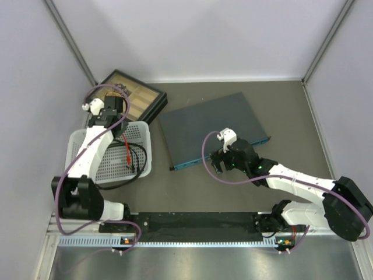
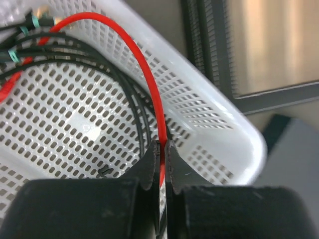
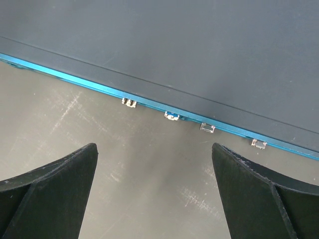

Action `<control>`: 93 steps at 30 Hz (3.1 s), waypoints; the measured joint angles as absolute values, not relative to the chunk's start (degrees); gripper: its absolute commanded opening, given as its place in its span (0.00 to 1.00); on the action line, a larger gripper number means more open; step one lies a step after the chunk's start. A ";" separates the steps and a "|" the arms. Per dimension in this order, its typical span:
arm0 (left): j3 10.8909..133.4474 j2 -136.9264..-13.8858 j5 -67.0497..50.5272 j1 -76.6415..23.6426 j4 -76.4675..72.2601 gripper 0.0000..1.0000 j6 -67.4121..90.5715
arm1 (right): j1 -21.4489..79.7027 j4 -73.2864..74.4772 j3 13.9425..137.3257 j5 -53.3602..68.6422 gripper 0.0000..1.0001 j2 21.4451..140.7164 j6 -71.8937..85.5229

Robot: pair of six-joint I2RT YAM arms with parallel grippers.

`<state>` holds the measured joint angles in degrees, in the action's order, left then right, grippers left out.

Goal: Insert the plug into the switch port
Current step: Pick up the connector from the bin, then adjust the connector.

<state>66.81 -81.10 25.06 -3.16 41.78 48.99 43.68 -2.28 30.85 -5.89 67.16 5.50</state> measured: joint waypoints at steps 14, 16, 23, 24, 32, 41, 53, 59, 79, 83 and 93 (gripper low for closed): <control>73.06 -65.49 25.69 -3.16 42.19 0.00 39.53 | 43.68 -2.02 30.85 -5.91 0.95 64.55 5.50; 74.98 -63.68 25.02 -3.16 41.85 0.00 38.11 | 43.68 -2.02 30.85 -5.91 0.95 64.34 5.50; 77.30 -57.74 21.19 -3.16 40.34 0.00 33.54 | 43.68 -1.61 30.85 -5.96 0.95 62.67 5.54; 77.47 -57.08 20.01 -3.16 39.99 0.00 32.67 | 43.68 -1.58 30.85 -5.96 0.95 62.30 5.54; 75.66 -55.66 4.29 -5.15 33.15 0.00 26.79 | 43.68 -0.21 30.85 -5.93 0.95 59.02 6.42; 69.71 -58.17 -3.99 -27.29 26.33 0.00 16.29 | 42.87 5.89 33.30 -5.58 0.95 53.06 10.37; 62.43 -69.32 4.47 -56.12 18.15 0.00 -2.07 | 23.55 12.88 44.53 3.99 0.95 46.11 16.88; 61.69 -74.35 9.21 -63.13 15.99 0.00 -8.32 | 20.16 13.85 46.24 10.00 0.94 47.48 19.81; 61.69 -81.17 16.62 -72.18 11.99 0.00 -16.29 | 20.08 13.96 47.97 15.14 0.55 65.36 22.35; 61.60 -81.19 17.52 -72.62 11.35 0.00 -16.73 | 20.08 12.38 47.88 16.25 0.17 66.28 22.74; 58.02 -81.08 24.32 -73.21 6.94 0.47 -12.99 | 20.08 7.75 43.31 17.91 0.00 62.02 24.62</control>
